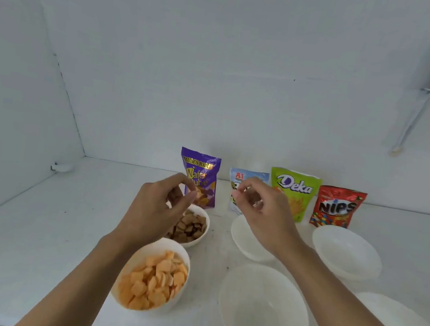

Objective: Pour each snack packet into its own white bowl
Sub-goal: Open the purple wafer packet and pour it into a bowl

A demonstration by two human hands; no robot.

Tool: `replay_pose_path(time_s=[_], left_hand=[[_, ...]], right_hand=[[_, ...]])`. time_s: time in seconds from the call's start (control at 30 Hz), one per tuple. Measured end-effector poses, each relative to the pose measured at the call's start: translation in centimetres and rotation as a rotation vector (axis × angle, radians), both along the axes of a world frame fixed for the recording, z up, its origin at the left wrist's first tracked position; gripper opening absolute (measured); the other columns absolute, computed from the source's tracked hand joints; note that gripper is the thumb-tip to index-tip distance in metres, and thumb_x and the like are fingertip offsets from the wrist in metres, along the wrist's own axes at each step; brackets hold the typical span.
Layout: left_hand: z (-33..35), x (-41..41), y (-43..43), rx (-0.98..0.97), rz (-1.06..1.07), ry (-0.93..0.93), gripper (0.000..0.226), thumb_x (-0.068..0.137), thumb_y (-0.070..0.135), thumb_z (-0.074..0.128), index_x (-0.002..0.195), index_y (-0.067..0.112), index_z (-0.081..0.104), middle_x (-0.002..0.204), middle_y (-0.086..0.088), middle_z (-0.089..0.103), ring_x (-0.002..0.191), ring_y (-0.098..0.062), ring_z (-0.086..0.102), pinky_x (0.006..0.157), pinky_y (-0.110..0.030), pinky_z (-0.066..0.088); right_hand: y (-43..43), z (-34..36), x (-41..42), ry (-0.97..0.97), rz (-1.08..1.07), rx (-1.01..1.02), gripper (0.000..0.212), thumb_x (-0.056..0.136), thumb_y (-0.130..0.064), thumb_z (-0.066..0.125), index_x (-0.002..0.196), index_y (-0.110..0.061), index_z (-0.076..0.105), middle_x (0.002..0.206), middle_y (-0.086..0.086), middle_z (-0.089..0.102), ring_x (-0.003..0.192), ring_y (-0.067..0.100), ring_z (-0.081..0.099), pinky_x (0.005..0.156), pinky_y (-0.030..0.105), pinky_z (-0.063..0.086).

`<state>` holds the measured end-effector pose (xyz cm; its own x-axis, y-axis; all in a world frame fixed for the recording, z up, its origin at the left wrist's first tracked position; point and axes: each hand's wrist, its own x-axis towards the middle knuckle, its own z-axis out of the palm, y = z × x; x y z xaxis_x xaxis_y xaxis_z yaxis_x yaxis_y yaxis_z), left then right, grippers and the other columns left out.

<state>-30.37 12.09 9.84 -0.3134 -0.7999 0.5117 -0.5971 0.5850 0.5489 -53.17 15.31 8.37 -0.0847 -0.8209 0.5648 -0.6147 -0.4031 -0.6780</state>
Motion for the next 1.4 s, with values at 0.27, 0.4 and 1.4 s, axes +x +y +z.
replay_pose_path(time_s=[0.27,0.4,1.4], left_hand=[[-2.3,-0.5,-15.8,0.098,0.079,-0.11,0.018,0.096,0.04,0.063,0.113,0.032,0.063,0.102,0.011,0.06,0.094,-0.007,0.059,0.072,-0.018,0.045],[-3.6,-1.6,-21.4,0.088,0.111,-0.151,0.031,0.099,0.036,0.061,0.129,0.031,0.059,0.131,0.004,0.055,0.123,-0.019,0.049,0.097,-0.045,0.05],[2.7,16.5,-23.5,-0.086,0.191,-0.273,0.016,0.106,0.022,0.047,0.1,0.033,0.057,0.092,0.018,0.069,0.095,-0.009,0.058,0.096,-0.042,0.024]], right_hand=[[-14.5,-0.2,0.3,0.192,-0.051,0.071,0.016,0.096,-0.037,0.061,0.096,-0.021,0.059,0.085,-0.009,0.064,0.078,0.003,0.057,0.065,0.023,0.047],[-20.6,-1.0,0.4,0.387,-0.151,0.053,0.018,0.099,-0.037,0.055,0.108,-0.023,0.061,0.097,-0.007,0.066,0.096,0.016,0.057,0.086,0.04,0.047],[-24.6,2.2,18.2,0.257,0.12,-0.1,0.017,0.097,-0.008,0.057,0.108,-0.02,0.06,0.095,-0.005,0.069,0.083,0.014,0.06,0.076,0.04,0.053]])
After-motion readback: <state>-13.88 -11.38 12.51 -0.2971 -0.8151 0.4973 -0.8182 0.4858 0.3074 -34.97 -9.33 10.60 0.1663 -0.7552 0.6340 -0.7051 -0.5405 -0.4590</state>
